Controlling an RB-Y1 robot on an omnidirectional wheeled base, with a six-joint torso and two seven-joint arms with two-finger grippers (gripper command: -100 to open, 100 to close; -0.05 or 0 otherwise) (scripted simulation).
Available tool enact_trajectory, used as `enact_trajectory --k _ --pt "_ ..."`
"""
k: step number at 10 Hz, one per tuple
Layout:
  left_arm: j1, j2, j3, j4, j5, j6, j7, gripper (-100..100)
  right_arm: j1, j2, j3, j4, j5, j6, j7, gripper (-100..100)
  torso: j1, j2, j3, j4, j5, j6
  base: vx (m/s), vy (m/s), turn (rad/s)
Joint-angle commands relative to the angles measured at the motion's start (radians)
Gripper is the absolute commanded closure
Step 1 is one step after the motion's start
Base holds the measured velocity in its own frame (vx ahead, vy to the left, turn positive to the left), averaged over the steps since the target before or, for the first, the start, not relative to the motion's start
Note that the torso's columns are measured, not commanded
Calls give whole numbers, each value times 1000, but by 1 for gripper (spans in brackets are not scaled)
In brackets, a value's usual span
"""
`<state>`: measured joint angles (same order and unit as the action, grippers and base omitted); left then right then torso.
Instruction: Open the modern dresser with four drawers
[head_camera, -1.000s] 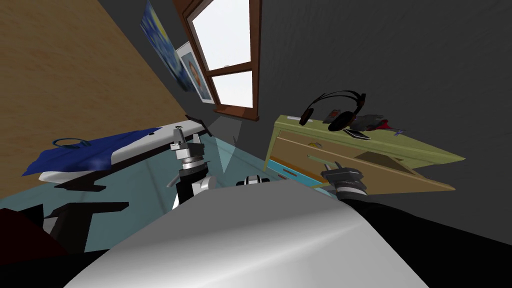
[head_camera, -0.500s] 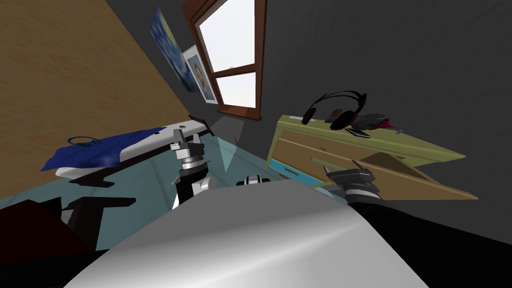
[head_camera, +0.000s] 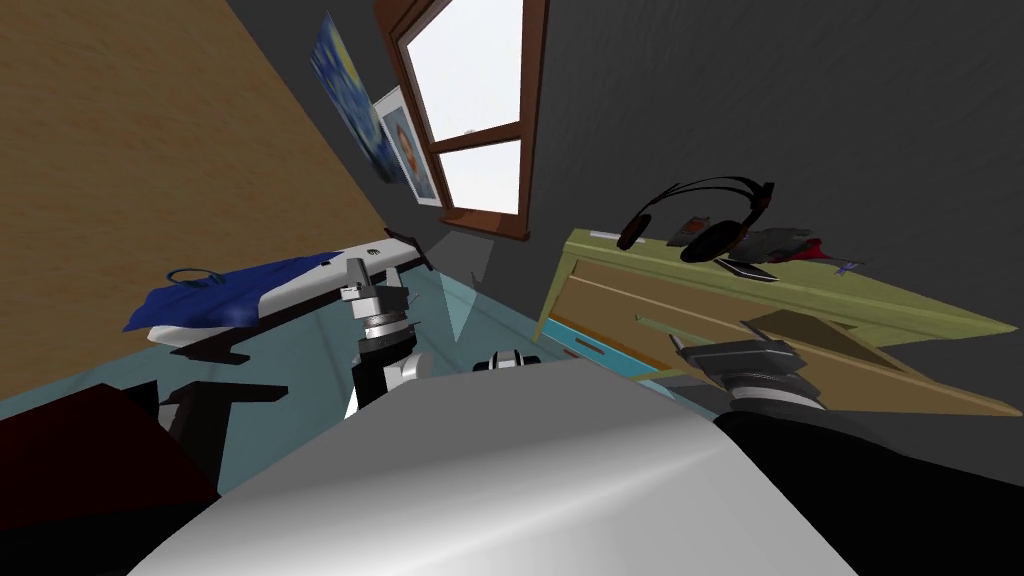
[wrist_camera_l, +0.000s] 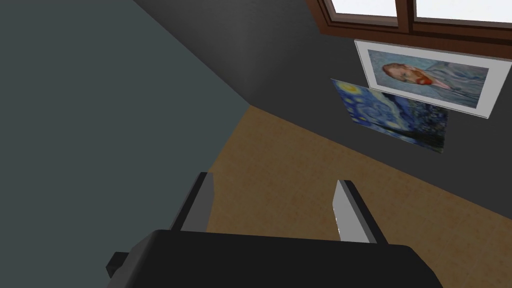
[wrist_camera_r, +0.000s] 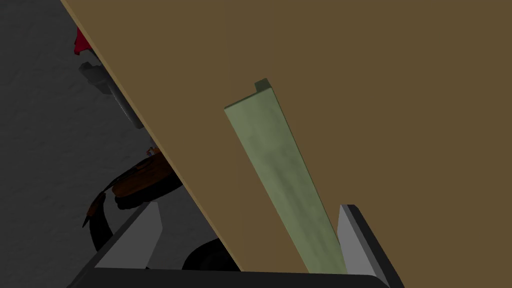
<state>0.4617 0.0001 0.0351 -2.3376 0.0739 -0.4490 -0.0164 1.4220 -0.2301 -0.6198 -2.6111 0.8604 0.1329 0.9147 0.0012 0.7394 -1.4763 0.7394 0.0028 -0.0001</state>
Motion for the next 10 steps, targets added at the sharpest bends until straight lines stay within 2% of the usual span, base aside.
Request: enact_trajectory --k 1,2,3,4,5,10 --pt "0 0 0 0 0 0 0 0 23 -18 -59 -4 -34 3 -32 -100 4 1 -1 1 4 0 9 28 18" --pt "0 0 0 0 0 0 0 0 37 -28 -92 -4 -54 2 -51 -100 6 2 -1 2 7 1 6 24 28" --pt "0 0 0 0 0 0 0 0 37 -28 -92 -4 -54 2 -51 -100 9 4 -1 3 9 1 5 19 20" --pt "0 0 0 0 0 0 0 0 36 -32 -74 5 -50 -3 -44 -100 11 5 -1 4 12 2 6 2 8" --pt "0 0 0 0 0 0 0 0 37 -34 -72 8 -51 -2 -45 0 11 5 0 3 10 2 0 0 0" --pt "0 0 0 0 0 0 0 0 43 -35 -58 21 -51 -8 -43 0 4 0 -1 0 3 0 0 0 0"
